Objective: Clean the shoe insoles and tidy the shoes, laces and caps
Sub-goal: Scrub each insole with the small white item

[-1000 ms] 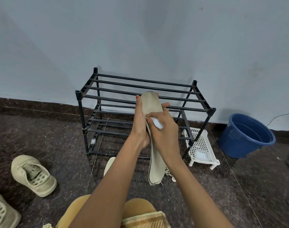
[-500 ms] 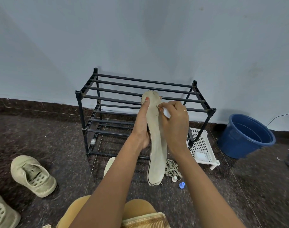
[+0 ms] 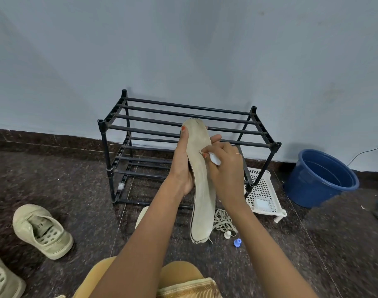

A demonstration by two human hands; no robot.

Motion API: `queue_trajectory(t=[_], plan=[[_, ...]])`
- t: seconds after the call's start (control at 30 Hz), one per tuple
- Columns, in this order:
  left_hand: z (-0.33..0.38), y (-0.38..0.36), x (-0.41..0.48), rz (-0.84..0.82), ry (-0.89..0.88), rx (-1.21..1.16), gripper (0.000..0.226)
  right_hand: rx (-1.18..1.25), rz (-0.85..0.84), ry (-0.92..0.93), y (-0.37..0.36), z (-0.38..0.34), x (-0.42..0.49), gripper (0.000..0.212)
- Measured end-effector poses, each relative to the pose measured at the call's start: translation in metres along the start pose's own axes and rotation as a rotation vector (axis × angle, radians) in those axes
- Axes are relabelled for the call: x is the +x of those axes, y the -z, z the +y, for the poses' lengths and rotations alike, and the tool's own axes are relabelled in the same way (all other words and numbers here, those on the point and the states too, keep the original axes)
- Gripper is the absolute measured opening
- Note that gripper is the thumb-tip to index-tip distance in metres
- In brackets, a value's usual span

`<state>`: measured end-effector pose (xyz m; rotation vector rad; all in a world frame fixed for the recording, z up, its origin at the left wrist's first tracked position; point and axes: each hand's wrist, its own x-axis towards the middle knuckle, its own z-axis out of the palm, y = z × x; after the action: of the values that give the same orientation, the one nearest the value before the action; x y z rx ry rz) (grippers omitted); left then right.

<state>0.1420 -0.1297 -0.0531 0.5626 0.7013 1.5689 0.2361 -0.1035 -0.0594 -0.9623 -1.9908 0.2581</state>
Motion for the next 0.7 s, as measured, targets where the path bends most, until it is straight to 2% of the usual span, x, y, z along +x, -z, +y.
queue_trajectory(t=[0.17,0.33,0.5,0.63,0.7], plan=[[0.000,0.001,0.000,0.038,-0.002,0.020,0.057,-0.130,0.087,0.065,0.002,0.000,0.014,0.008],[0.000,0.000,-0.001,0.039,-0.017,0.032,0.055,-0.114,0.082,0.066,0.005,0.004,0.022,0.008],[-0.001,0.001,0.000,0.065,-0.003,0.039,0.061,-0.041,0.005,0.085,0.008,0.010,0.017,0.015],[-0.001,-0.001,0.000,-0.001,0.006,0.069,0.078,-0.041,-0.026,0.097,0.009,0.016,0.010,0.016],[0.000,-0.001,0.000,-0.012,0.014,0.030,0.080,-0.048,-0.039,0.091,0.008,0.016,0.006,0.016]])
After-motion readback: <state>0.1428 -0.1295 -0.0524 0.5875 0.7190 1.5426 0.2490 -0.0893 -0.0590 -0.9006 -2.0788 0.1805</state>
